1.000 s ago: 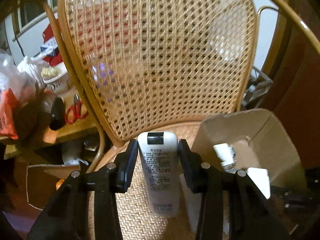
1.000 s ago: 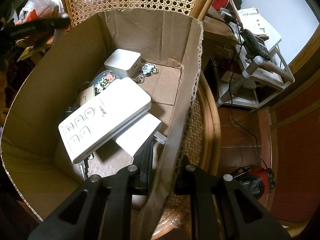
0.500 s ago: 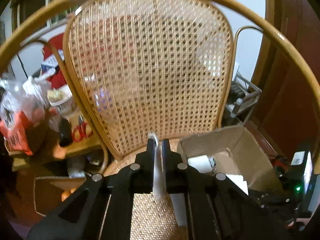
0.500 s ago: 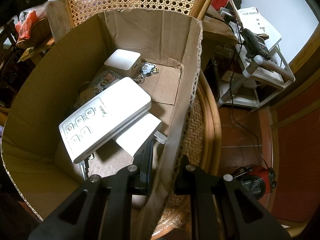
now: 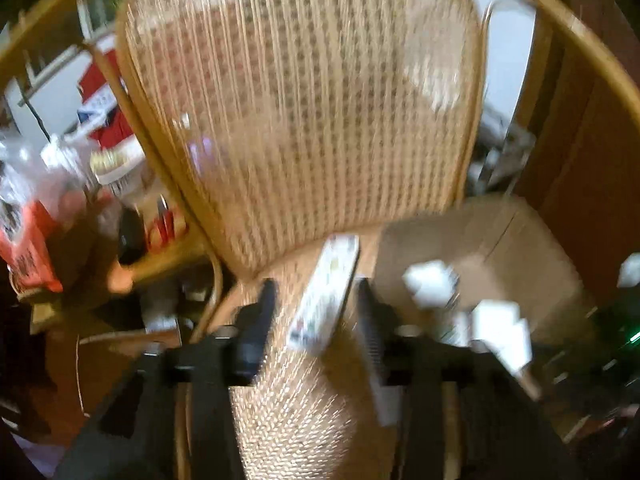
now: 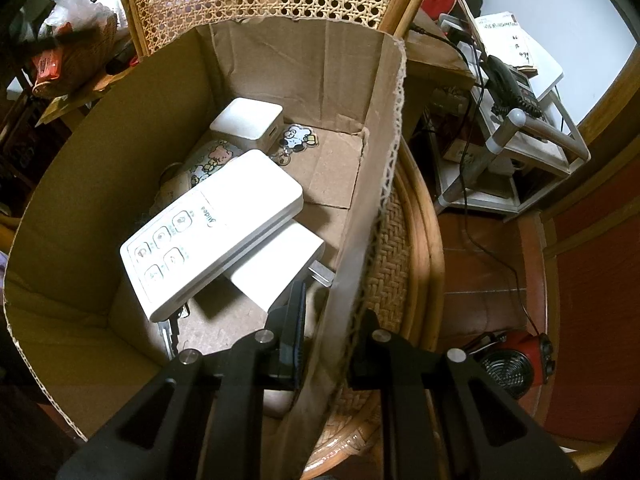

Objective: Organize rigid objects
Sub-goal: 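Reach down and grasp the white JSCN remote with the left tool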

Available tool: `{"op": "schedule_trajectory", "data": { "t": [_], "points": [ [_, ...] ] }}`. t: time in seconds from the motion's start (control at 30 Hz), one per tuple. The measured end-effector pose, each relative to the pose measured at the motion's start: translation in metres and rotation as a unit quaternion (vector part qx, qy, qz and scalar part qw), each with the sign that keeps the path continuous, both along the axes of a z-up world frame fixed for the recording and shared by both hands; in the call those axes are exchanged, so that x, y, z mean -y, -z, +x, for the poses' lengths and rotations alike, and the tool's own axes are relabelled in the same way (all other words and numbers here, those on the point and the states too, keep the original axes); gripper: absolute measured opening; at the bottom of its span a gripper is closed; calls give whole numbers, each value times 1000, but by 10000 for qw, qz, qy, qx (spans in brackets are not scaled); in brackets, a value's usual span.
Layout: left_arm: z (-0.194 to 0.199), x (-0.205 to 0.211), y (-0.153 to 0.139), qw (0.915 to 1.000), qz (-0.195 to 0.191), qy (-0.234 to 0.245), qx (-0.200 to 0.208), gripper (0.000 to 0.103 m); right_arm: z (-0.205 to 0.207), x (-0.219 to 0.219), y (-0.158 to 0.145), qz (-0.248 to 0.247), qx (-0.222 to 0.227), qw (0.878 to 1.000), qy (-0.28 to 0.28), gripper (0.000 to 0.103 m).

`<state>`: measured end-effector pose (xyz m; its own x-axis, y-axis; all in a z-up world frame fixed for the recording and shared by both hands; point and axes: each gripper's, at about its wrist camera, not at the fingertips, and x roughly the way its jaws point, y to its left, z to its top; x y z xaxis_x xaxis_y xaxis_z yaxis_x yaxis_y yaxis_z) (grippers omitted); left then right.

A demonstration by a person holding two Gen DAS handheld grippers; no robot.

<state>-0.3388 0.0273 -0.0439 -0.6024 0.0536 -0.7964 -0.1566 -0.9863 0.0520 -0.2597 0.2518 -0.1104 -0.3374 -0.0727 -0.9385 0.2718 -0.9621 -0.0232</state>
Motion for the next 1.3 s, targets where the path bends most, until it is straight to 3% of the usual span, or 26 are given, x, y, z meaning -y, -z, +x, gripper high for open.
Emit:
{"op": "schedule_trajectory", "data": {
  "t": [0.03,0.2,0.77,1.0,1.03,1.13,1.3],
  "points": [
    [-4,1,14,9999,9,29,132,61,0,0,0,-3,-1,10000,-3,18],
    [-20,6,64,9979,-297,45,576,62,2,1,-1,-7,-5,10000,-6,18],
    [-72,-7,115,9949,-146,308,952,63,2,1,-1,0,5,10000,0,19],
    [-81,-2,119,9955,192,233,893,64,2,2,-2,-8,1,10000,7,19],
    [-81,-2,119,9955,220,233,895,63,2,2,-2,1,4,10000,3,19],
    [-78,-8,117,9951,237,358,895,44,2,1,-3,-3,10,10000,2,20],
    [-69,-8,106,9960,330,243,800,40,3,2,-4,-2,6,10000,-1,20]
  ]
}}
